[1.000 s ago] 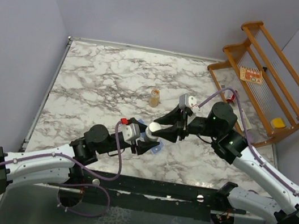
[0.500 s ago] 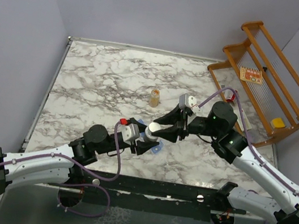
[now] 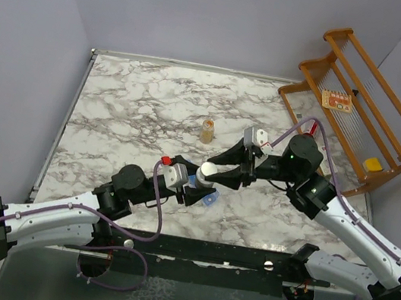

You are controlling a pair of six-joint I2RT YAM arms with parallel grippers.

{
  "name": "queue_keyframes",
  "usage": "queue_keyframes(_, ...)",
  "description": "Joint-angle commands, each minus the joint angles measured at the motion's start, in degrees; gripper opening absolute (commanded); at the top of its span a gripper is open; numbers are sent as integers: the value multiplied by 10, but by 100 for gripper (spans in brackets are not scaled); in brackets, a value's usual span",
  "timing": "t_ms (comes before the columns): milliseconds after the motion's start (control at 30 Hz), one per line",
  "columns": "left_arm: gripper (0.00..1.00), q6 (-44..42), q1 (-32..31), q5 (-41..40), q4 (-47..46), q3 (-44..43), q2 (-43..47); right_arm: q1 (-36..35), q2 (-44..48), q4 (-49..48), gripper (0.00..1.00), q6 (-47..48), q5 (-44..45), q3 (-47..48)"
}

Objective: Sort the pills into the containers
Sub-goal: Screw the lid of the pill bottle onto the pill bottle.

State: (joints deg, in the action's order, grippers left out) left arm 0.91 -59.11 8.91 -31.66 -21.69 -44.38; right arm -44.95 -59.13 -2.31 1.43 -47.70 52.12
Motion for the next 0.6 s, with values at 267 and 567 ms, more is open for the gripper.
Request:
queue_keyframes(267,0,6,-2,27,-61,-34,16,-1,7,72,1,22,-3,14)
queue_keyframes(567,0,-10,-2,72,-59,-30,23,-1,-25,109,1,23,-6,44)
